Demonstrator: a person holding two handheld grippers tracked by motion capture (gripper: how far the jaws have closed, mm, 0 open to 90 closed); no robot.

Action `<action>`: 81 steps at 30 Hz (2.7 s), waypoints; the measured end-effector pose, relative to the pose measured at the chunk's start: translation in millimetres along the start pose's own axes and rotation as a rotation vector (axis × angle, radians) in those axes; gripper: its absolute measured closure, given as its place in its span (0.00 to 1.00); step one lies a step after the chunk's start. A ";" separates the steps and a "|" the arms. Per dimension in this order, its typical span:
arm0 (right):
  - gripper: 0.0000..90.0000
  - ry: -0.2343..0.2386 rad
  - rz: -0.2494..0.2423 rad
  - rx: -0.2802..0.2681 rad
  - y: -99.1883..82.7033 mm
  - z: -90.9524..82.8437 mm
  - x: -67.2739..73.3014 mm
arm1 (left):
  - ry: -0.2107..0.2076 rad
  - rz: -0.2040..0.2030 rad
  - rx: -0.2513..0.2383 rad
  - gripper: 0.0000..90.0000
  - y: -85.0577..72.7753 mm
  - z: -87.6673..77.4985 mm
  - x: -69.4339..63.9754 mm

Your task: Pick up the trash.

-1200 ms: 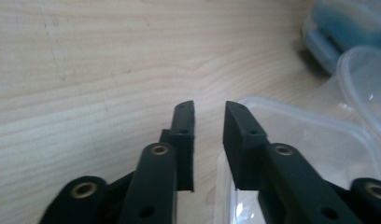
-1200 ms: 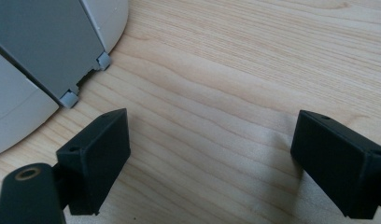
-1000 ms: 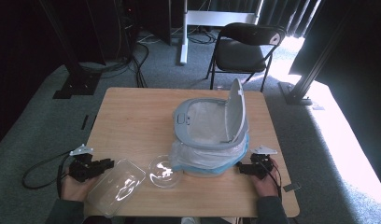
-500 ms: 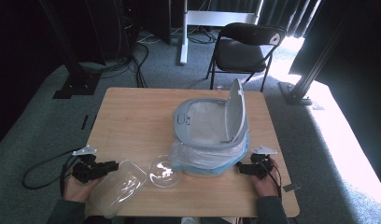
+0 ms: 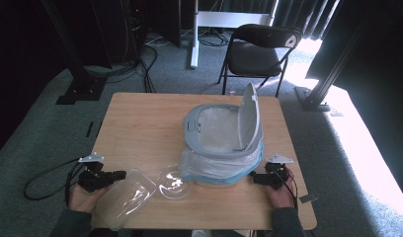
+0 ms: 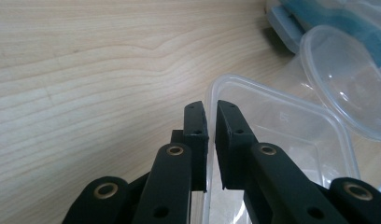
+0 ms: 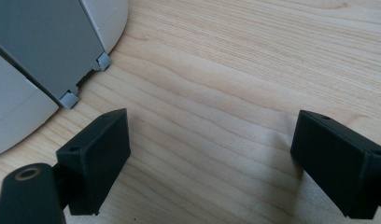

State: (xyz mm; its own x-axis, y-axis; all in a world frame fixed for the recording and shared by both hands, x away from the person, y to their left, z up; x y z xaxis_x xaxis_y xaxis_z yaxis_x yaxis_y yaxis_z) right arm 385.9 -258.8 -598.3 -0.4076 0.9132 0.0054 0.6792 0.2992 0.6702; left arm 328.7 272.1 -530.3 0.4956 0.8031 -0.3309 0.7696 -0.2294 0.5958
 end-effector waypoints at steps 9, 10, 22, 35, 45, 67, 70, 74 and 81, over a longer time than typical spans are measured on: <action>0.12 0.000 0.001 0.000 0.1 0.0 0.1 | 0.074 0.002 -0.038 1.00 13.7 -13.3 6.0; 0.12 0.000 0.001 0.000 0.1 0.0 0.1 | 0.070 0.004 -0.039 1.00 13.4 -12.8 5.4; 0.12 -0.001 0.001 0.000 0.1 0.0 0.1 | 0.056 0.028 0.010 0.74 4.1 5.0 0.4; 0.12 -0.002 0.003 0.000 0.2 0.1 0.2 | 0.130 0.075 0.021 0.94 34.1 26.1 -4.6; 0.12 -0.002 0.003 0.000 0.2 0.1 0.2 | 0.174 -0.005 -0.058 1.00 53.1 26.2 13.6; 0.12 -0.002 0.003 0.000 0.2 0.1 0.2 | 0.137 -0.023 -0.047 0.94 34.0 26.1 9.3; 0.12 -0.002 0.003 0.000 0.2 0.1 0.2 | 0.177 -0.031 -0.014 0.95 29.3 33.7 15.7; 0.12 -0.002 0.003 0.000 0.2 0.1 0.2 | 0.183 -0.048 -0.012 0.94 27.9 41.1 20.6; 0.12 -0.002 0.002 0.000 0.2 0.1 0.2 | 0.203 -0.069 -0.016 0.92 32.1 51.3 27.2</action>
State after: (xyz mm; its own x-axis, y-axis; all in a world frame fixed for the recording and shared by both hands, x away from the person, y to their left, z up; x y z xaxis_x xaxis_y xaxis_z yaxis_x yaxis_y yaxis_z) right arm 386.0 -258.6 -598.3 -0.4047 0.9144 0.0056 0.6802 0.2969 0.6702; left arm 387.6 258.4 -557.7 0.3494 0.9111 -0.2185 0.7918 -0.1624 0.5888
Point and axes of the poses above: each handheld gripper's, and its own axes: z roughly forward along the jaws, y roughly out of its top, x roughly to its left, the point moved 7 cm from there along z, roughly forward along the jaws, and after that the axes turned 4 degrees about x, right-handed, at the moved point
